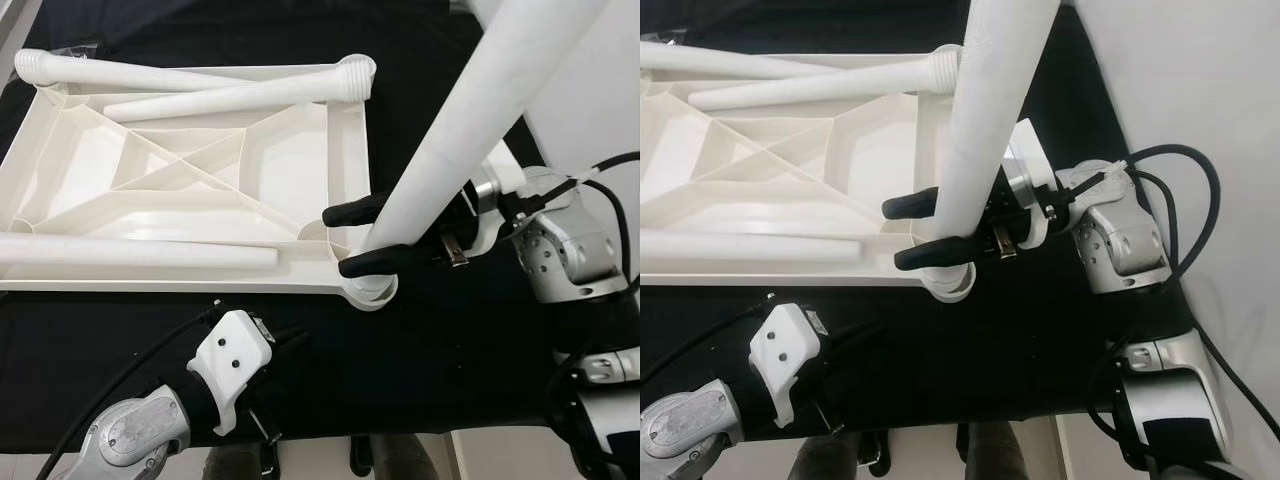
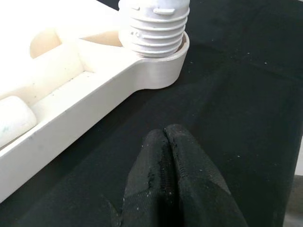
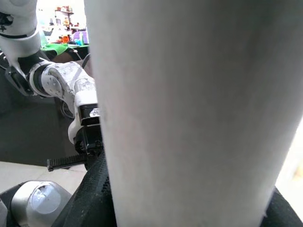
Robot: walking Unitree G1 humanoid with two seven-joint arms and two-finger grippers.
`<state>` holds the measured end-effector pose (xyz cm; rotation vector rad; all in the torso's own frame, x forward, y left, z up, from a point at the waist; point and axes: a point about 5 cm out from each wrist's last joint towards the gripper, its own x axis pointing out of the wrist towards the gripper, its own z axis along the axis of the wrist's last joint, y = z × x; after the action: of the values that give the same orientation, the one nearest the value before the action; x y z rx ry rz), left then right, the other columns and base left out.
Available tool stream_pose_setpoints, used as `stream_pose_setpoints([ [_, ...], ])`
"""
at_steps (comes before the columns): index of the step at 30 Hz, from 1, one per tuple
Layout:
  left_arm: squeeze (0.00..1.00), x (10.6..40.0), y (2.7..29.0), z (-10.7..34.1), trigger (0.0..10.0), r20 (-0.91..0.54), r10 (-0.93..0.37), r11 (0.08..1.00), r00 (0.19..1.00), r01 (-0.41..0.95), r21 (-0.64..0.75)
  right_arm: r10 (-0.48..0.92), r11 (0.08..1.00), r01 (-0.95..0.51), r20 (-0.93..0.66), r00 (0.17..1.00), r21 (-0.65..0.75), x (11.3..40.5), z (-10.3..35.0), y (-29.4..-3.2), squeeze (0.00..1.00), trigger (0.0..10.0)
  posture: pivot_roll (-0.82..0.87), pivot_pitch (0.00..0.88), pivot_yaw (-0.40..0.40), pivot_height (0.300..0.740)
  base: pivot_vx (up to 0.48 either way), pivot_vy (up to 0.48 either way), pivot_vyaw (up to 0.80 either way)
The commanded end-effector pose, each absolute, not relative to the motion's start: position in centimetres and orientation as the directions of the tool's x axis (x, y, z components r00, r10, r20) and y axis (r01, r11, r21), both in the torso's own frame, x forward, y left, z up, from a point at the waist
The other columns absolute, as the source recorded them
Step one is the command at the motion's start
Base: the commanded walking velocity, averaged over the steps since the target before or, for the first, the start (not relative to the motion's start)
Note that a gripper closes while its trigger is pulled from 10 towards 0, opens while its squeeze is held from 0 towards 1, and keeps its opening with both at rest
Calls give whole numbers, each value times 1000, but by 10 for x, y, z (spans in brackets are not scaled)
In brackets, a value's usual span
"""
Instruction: Building children table
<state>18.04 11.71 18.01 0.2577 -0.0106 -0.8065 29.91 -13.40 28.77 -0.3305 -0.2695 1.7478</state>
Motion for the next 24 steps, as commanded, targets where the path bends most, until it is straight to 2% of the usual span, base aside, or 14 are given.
stream_pose_setpoints([
  [1,0,176,118,174,10000,-124,-720,648,683,726,231,978,-189,-945,-138,-157,-267,304,267,-138,0,10000,79,335,12,740,0,0,0],
  [4,0,176,119,174,10000,-128,-718,648,684,725,234,977,-194,-946,-141,-162,-258,304,268,-141,0,10000,78,332,12,740,0,0,0],
  [7,0,176,119,174,10000,-129,-721,645,681,727,236,965,-241,-945,-159,-209,-220,300,264,-142,0,10000,77,325,15,740,0,0,0],
  [11,0,177,118,174,10000,-128,-723,641,679,729,239,953,-258,-943,-217,-212,-212,300,258,-142,0,10000,77,326,15,740,0,0,0],
  [17,0,177,118,175,10000,-127,-725,639,677,729,244,926,-286,-925,-319,-200,-251,303,254,-138,0,10000,80,332,18,740,0,0,0],
  [24,0,177,119,176,10000,-125,-720,643,683,724,250,861,-383,-871,-461,-216,-308,303,259,-126,0,10000,87,340,13,740,0,0,0],
])
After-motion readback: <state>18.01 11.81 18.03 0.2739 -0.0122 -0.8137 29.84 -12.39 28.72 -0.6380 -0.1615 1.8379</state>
